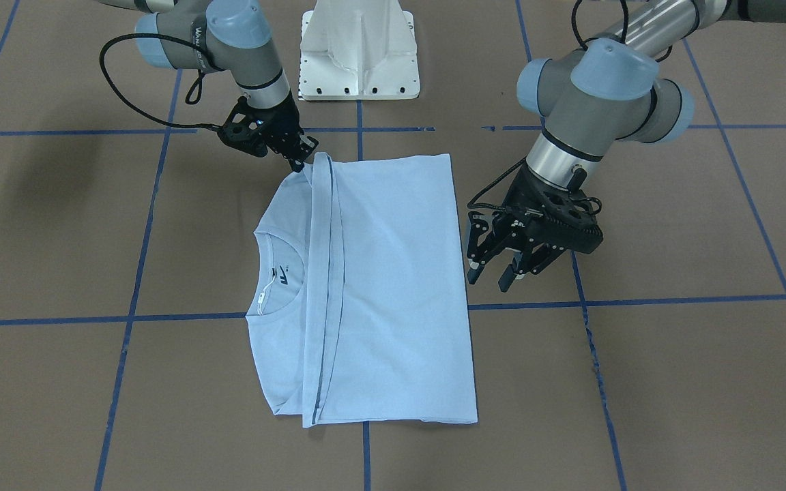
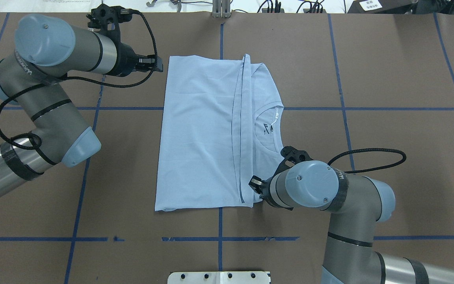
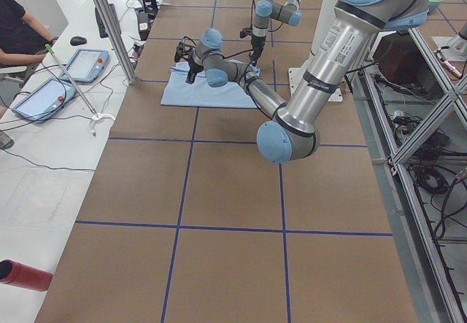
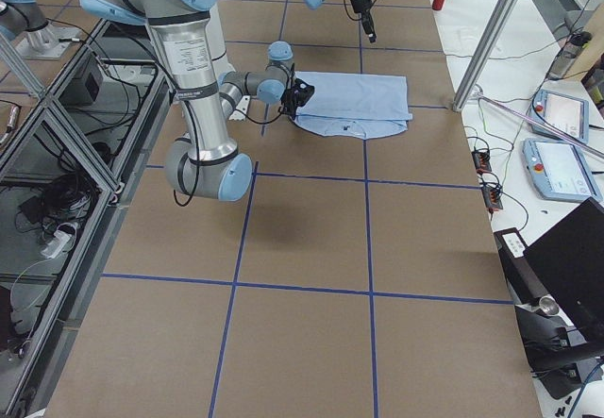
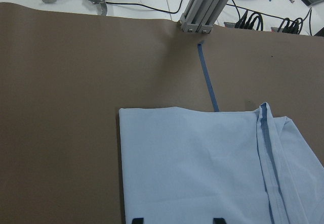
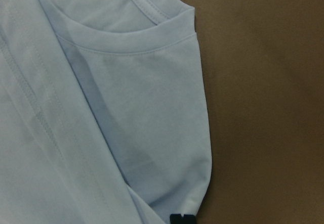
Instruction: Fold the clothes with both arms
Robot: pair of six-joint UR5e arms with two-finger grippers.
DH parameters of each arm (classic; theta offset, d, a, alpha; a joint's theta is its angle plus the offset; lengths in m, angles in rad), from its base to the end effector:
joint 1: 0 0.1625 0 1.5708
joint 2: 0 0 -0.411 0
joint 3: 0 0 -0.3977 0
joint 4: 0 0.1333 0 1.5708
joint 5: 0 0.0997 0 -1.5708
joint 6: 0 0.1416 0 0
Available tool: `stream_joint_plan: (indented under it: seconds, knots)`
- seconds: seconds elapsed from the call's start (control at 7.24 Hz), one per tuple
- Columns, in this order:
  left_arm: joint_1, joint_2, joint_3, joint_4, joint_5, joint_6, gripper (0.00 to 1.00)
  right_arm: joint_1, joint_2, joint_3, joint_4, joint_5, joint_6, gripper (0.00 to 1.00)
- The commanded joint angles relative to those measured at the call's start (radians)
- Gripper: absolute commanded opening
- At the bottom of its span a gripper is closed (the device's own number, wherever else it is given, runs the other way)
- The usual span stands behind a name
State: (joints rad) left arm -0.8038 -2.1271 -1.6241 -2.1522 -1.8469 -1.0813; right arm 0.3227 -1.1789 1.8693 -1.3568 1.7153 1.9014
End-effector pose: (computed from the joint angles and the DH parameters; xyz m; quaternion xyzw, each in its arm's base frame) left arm 0.4222 -0.5745 0.2417 0.2438 0.5121 -0.0521 0.8220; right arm -0.5668 -0.3086 0.2973 -0.0667 -0.4355 0.2580 0.8598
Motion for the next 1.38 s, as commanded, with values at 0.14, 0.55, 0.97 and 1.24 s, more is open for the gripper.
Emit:
stream_joint_plan:
  seconds: [0.14,0.55,0.97,1.24]
  knots:
    - [0.003,-0.002,0.001,0.0,0.002,-0.024,0.55,0.004,-0.059,0.075,0.001,-0.005,0.004,0.0]
    - [0.003,-0.004,-0.005,0.0,0.005,-0.041,0.55,-0.04,-0.128,0.105,0.019,-0.06,0.007,0.31]
    - [0.003,-0.004,-0.007,0.0,0.005,-0.051,0.55,-0.065,-0.108,0.123,0.019,-0.062,0.011,0.56]
    - [0.002,0.003,-0.023,0.002,0.005,-0.051,0.55,-0.045,-0.047,0.085,0.008,-0.077,-0.109,0.48]
